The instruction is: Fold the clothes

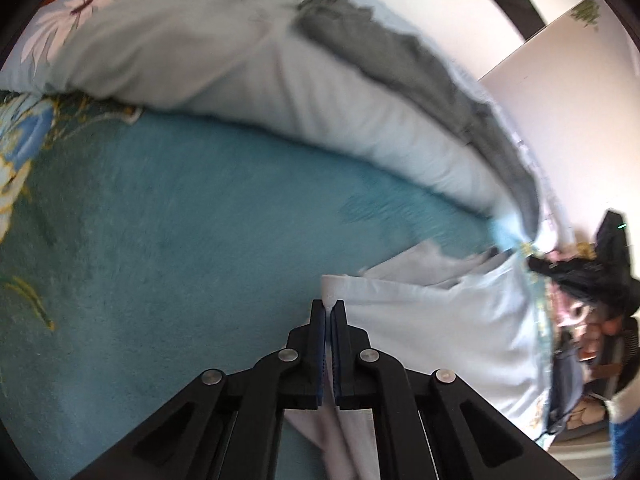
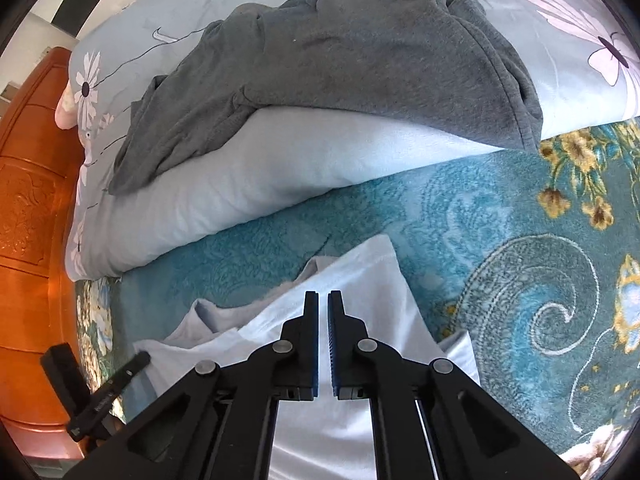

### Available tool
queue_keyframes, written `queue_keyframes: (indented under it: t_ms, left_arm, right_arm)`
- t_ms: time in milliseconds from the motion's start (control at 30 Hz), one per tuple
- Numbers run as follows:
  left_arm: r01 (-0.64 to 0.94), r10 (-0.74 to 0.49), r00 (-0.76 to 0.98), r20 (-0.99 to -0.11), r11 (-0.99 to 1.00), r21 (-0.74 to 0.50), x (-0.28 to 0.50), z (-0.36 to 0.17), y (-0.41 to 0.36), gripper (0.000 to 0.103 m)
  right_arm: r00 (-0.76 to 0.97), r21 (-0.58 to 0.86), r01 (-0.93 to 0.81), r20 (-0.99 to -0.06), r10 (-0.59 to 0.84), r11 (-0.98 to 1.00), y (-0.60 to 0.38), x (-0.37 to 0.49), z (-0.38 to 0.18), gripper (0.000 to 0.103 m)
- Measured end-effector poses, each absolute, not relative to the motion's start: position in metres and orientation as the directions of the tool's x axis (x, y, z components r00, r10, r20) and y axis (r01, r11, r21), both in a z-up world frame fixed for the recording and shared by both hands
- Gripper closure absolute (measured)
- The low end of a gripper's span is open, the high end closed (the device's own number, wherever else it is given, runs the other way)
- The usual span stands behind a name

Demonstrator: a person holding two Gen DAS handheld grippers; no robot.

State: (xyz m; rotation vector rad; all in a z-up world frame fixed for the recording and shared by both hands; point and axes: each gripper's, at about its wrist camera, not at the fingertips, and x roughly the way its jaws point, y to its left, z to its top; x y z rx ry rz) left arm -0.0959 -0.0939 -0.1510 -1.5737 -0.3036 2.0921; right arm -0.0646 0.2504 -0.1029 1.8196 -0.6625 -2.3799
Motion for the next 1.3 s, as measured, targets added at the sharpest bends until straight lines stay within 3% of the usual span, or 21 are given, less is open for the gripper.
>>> queue_keyframes:
  t_ms: [167, 233, 267, 300, 467, 533, 567, 733, 800, 1033, 1100, 1133, 1167, 1300]
  left_arm:
    - [-0.2, 0.533, -0.196, -0.823, -0.843, -0.499, -0.094, -0.165, -0.103, 0.1]
    - [-0.204, 0.538, -0.193, -0.82, -0.84, -0.503, -0.093, -0.165, -0.103, 0.1]
    - [-0.202, 0.541, -0.19, -0.819, -0.838, -0.507, -0.092, -0.165, -0.104, 0.1]
    - [-0.198, 0.545, -0.188, -0.817, -0.836, -0.512, -0.092, -0.165, -0.105, 0.1]
    - [-0.172, 0.566, -0.183, -0.804, -0.824, -0.54, -0.092, -0.168, -0.112, 0.098]
    - [-0.165, 0.572, -0.184, -0.8, -0.82, -0.548, -0.093, -0.166, -0.114, 0.098]
    - [-0.165, 0.575, -0.186, -0.797, -0.818, -0.551, -0.093, -0.165, -0.114, 0.098]
    - [-0.21, 0.576, -0.222, -0.787, -0.816, -0.538, -0.093, -0.149, -0.109, 0.099]
    - [-0.222, 0.555, -0.216, -0.803, -0.829, -0.513, -0.095, -0.15, -0.103, 0.099]
    - [-0.173, 0.554, -0.199, -0.809, -0.832, -0.527, -0.092, -0.149, -0.114, 0.092]
    - [-0.145, 0.523, -0.209, -0.826, -0.852, -0.502, -0.088, -0.146, -0.124, 0.084]
    - [-0.12, 0.506, -0.217, -0.835, -0.862, -0.492, -0.085, -0.144, -0.131, 0.074]
    - [-0.084, 0.488, -0.226, -0.843, -0.872, -0.482, -0.082, -0.143, -0.14, 0.065]
    - [0.069, 0.463, -0.28, -0.841, -0.864, -0.499, -0.059, -0.126, -0.169, 0.064]
  right_arm:
    - [-0.307, 0.358, -0.244, -0.91, -0.279, -0.901, 0.271, -0.071, -0.112, 0.097]
    - [-0.299, 0.352, -0.256, -0.915, -0.272, -0.901, 0.277, -0.073, -0.118, 0.086]
    - [-0.294, 0.348, -0.262, -0.917, -0.269, -0.9, 0.281, -0.074, -0.121, 0.072]
    - [-0.298, 0.353, -0.268, -0.915, -0.271, -0.896, 0.284, -0.074, -0.124, 0.065]
    - [-0.303, 0.417, -0.274, -0.893, -0.333, -0.867, 0.288, -0.078, -0.135, 0.065]
    - [-0.298, 0.426, -0.242, -0.888, -0.351, -0.872, 0.281, -0.078, -0.132, 0.081]
    - [-0.296, 0.43, -0.225, -0.885, -0.359, -0.874, 0.277, -0.078, -0.131, 0.1]
    - [-0.327, 0.352, -0.186, -0.902, -0.28, -0.917, 0.272, -0.077, -0.113, 0.102]
    - [-0.34, 0.32, -0.257, -0.913, -0.225, -0.912, 0.288, -0.078, -0.117, 0.102]
    - [-0.345, 0.312, -0.298, -0.916, -0.203, -0.902, 0.29, -0.069, -0.119, 0.101]
    - [-0.367, 0.33, -0.345, -0.909, -0.197, -0.879, 0.301, -0.062, -0.115, 0.096]
    - [-0.379, 0.339, -0.365, -0.905, -0.194, -0.867, 0.307, -0.056, -0.112, 0.094]
    - [-0.39, 0.348, -0.384, -0.901, -0.191, -0.855, 0.314, -0.05, -0.108, 0.085]
    - [-0.449, 0.458, -0.393, -0.852, -0.268, -0.798, 0.341, -0.003, -0.093, 0.059]
